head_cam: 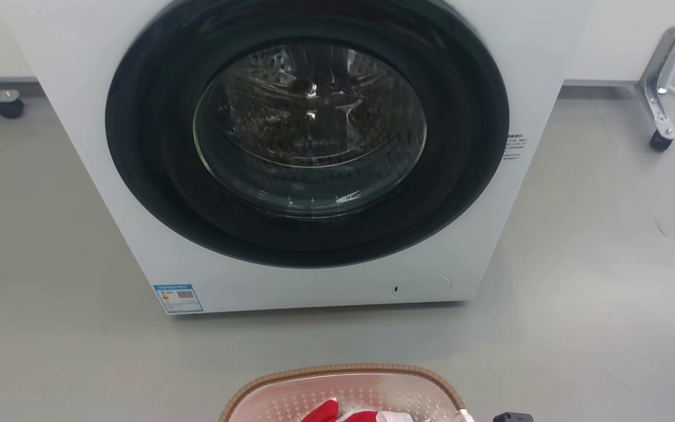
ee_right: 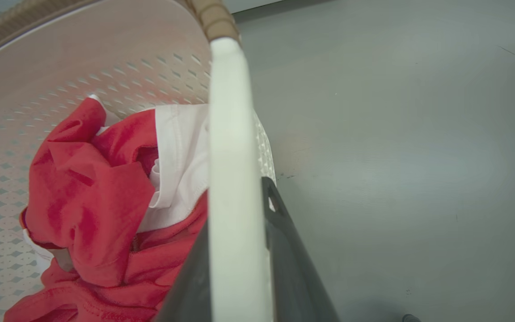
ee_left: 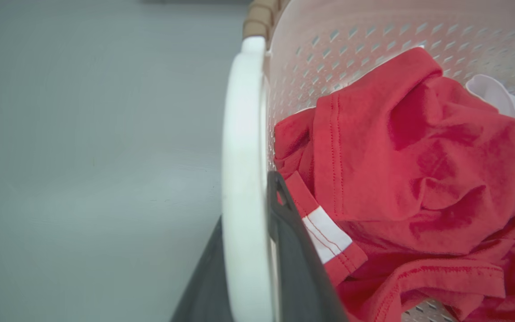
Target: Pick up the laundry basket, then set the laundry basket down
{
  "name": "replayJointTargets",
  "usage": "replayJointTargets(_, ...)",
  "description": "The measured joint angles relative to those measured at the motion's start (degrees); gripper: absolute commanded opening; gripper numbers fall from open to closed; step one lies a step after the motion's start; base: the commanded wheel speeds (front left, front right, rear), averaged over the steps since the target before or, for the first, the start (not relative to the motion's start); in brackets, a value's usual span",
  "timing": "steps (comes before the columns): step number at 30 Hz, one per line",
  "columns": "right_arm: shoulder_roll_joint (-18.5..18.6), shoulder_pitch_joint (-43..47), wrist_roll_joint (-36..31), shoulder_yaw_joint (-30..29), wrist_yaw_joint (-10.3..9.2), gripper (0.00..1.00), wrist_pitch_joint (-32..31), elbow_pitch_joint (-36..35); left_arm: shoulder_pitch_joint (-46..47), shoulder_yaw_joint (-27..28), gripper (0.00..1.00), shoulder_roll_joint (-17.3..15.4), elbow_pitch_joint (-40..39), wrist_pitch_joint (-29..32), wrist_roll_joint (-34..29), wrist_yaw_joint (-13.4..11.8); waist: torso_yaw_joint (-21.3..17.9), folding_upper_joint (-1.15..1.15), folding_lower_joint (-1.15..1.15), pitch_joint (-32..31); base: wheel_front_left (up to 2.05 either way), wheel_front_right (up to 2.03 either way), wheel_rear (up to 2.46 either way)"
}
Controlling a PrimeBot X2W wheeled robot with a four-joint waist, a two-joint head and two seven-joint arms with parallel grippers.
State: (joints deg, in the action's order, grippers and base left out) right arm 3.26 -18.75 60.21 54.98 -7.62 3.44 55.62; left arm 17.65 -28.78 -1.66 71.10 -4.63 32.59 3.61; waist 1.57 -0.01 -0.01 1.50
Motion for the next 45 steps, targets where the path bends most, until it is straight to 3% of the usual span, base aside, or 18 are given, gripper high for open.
replayJointTargets(45,0.2,-1.5,8.98,6.62,-0.03,0.0,1.26,1.69,-0.42,-3.69,0.0,-0.51,-1.65,1.51,3.57,-1.59,0.04,0.01,0.01,-1.79,0.0,0.0,0.0)
